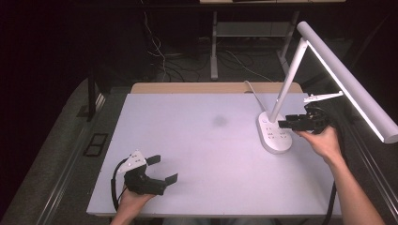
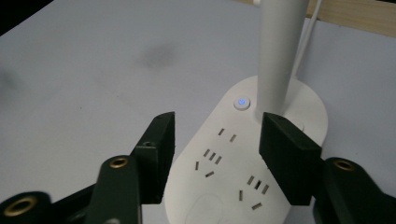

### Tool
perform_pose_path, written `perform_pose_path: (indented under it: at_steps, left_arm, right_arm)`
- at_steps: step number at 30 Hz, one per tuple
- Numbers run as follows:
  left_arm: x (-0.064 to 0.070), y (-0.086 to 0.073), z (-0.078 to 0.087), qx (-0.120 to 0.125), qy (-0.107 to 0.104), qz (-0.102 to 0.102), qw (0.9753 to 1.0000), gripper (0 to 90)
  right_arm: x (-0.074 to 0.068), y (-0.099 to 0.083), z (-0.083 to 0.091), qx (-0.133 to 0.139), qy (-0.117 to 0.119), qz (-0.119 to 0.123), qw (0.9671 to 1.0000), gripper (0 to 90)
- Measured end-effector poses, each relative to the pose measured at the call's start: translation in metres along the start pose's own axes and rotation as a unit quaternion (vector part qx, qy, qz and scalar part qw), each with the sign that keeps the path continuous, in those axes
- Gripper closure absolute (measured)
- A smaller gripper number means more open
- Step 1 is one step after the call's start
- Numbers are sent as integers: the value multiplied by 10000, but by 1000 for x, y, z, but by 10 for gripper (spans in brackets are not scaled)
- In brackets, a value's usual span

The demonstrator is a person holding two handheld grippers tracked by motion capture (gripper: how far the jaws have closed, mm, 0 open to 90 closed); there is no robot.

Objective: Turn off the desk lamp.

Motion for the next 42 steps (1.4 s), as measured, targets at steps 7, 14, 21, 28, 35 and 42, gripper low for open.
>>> perform_pose_path:
  at_steps: [7, 14, 21, 28, 35, 42]
  left_arm:
    - [-1, 0, 1, 15, 16, 17, 10000, 0]
    - [-1, 0, 0, 0, 19, 10, 10000, 0]
    - [-1, -1, -1, -42, 20, -28, 10000, 0]
    - [-2, -2, -2, -88, 30, -58, 9999, 0]
    - [0, -2, -3, -77, -27, -1, 10000, 0]
    - [0, -3, -4, -104, 1, -30, 9999, 0]
  right_arm:
    - [17, 6, -9, -142, -134, -83, 9998, 746]
    - [33, 5, -19, -264, -226, -185, 9992, 900]
    - [43, 1, -31, -348, -315, -293, 9985, 900]
    - [55, -3, -47, -295, -314, -466, 9980, 900]
    - [61, -6, -56, -366, -373, -526, 9972, 900]
    - [69, -8, -62, -271, -317, -579, 9974, 900]
Point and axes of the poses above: each handheld gripper's, and its own axes: z roughly backward along the jaws, y roughly out of its top, x roughly to its right, the point moved 10 cm from there along -z, roughly forward along the jaws, and after that the axes turned 1 degree about x, right-handed, at the moved point
